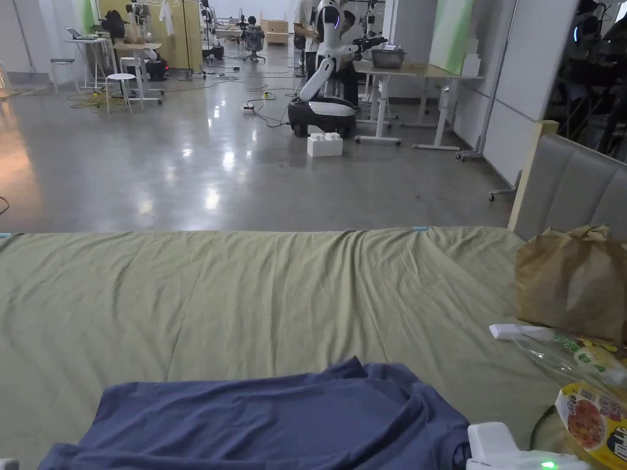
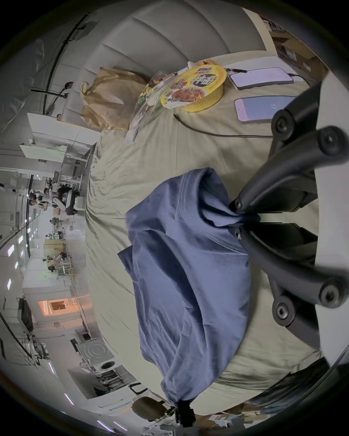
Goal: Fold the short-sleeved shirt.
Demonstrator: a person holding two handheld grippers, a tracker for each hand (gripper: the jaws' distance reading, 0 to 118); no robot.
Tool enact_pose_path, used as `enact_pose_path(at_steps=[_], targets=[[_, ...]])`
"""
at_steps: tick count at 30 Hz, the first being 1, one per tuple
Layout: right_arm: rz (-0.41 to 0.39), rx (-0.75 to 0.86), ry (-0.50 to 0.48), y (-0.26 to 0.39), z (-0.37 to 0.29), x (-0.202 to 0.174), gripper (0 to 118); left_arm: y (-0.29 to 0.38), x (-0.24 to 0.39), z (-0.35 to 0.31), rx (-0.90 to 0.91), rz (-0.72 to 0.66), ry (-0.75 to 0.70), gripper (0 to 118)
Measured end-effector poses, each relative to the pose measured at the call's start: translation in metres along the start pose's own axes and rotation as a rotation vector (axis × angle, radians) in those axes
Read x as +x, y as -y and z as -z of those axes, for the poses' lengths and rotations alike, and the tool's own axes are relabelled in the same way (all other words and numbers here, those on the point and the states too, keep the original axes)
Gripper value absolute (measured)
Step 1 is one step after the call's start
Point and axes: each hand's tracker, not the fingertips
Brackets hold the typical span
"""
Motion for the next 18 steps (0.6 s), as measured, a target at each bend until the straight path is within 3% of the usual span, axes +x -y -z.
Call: enact_pose_path(at_steps=[12, 18], targets=[[-0.014, -0.206, -0.012, 0.114, -0.001, -0.006, 6, 0.101, -0.016, -0.020, -0.163, -0.051, -0.005, 7], [-0.032, -0.212, 0.011, 0.126, 0.017, -0.014, 7, 0.113, -0.013, -0.001, -0.206, -0.036, -0.030, 7]])
